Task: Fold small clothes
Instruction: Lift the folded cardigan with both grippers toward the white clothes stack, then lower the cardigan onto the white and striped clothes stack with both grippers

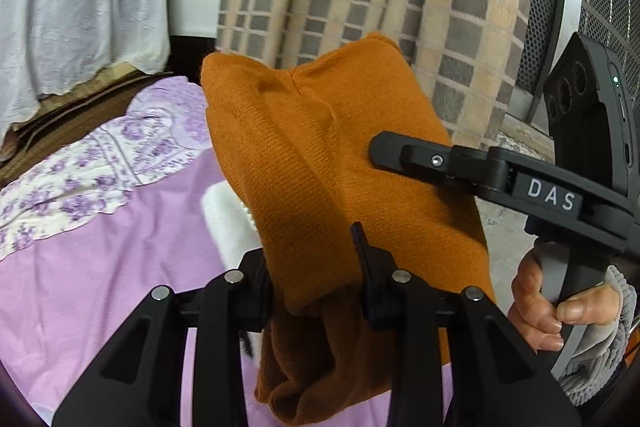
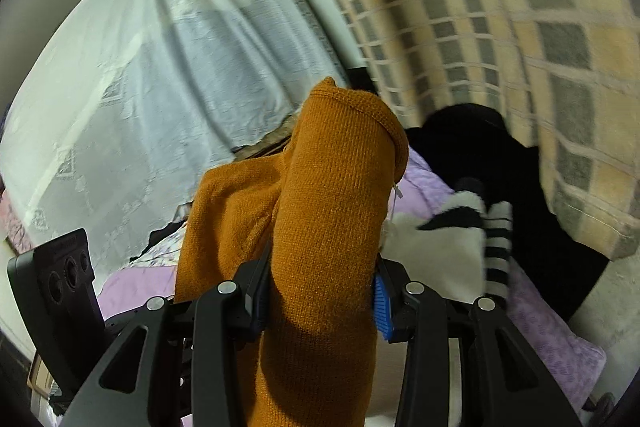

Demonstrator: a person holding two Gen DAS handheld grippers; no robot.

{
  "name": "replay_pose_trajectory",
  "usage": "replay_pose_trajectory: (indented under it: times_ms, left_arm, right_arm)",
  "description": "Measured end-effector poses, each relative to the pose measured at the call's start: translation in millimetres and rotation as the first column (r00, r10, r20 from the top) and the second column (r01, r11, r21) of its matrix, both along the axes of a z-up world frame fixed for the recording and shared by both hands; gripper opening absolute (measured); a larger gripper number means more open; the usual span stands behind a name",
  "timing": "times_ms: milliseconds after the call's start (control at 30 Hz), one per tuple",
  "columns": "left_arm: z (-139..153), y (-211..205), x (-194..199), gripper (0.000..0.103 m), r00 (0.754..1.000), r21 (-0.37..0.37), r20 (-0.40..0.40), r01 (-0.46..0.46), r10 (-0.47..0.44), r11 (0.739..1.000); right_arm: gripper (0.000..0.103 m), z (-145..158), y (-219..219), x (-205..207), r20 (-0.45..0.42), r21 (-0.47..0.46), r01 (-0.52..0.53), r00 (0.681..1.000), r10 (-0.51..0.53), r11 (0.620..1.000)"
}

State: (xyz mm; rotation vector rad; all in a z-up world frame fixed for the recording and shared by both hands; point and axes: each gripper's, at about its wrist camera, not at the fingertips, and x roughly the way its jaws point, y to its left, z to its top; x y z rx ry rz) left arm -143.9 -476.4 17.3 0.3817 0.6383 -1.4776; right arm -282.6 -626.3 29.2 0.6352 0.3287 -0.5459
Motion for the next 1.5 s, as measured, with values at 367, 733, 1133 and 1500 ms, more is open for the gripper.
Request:
replay_pose_trajectory:
  times_ms: [367, 733, 1133, 1500]
  left_arm:
    - [-32, -35, -7, 0.036, 1.0, 0.036, 0.024, 0.007, -0.008, 0.999]
    - [-58, -39, -10, 0.066, 0.976, -0.006, 0.189, -0.11, 0.109, 0.994]
    - [-76, -34, -22, 0.076, 0.958, -0.068, 0.246, -0.137, 0.15, 0.988]
    - [-71, -33, -4, 0.098, 0.969, -0.027, 0.161, -0.185, 0.187, 0.982]
  right_arm:
    - [0.041, -26, -31, -10, -0.029, 0.042, 0.044, 0.999, -0.043, 0.998]
    - [0.051, -68, -60, 2, -0.085, 0.076, 0.082, 0.994, -0.075, 0.994]
    - [0.076, -101, -69, -17, -0.023, 0.121, 0.103, 0.995, -0.101, 0.987]
    - [0.077, -76, -47, -12, -0.133, -0.012, 0.147, 0.98, -0.147, 0.989]
